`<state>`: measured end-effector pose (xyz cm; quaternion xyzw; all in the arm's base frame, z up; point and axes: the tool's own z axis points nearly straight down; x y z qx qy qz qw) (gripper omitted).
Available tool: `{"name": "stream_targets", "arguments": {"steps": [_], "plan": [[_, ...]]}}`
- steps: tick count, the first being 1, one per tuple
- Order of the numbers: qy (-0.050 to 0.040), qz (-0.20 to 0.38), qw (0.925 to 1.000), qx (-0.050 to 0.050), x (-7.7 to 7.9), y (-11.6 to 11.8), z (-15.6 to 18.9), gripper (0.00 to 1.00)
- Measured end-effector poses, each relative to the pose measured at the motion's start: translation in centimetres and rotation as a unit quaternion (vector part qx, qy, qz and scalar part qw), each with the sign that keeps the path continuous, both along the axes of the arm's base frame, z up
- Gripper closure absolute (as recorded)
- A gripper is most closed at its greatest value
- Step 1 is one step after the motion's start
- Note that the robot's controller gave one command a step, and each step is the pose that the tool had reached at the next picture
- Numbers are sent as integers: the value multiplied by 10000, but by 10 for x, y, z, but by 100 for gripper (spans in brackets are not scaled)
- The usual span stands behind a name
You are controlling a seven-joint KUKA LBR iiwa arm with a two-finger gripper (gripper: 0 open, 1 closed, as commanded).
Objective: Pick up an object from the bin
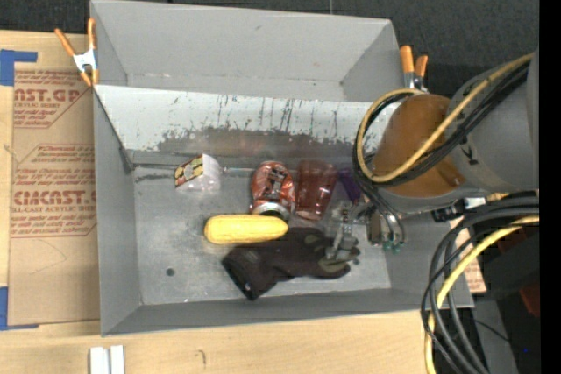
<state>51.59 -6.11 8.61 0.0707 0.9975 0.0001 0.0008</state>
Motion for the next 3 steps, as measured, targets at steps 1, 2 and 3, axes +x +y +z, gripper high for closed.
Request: {"name": "stream_targets", "arguments": {"steps": [1, 2, 3], "plan": [[-4, -47, 10000, -1, 31, -11, 113, 100], [-3, -49, 10000, -2, 31, -11, 113, 100], [28, -9, 10000, 4, 26, -19, 164, 100]]}}
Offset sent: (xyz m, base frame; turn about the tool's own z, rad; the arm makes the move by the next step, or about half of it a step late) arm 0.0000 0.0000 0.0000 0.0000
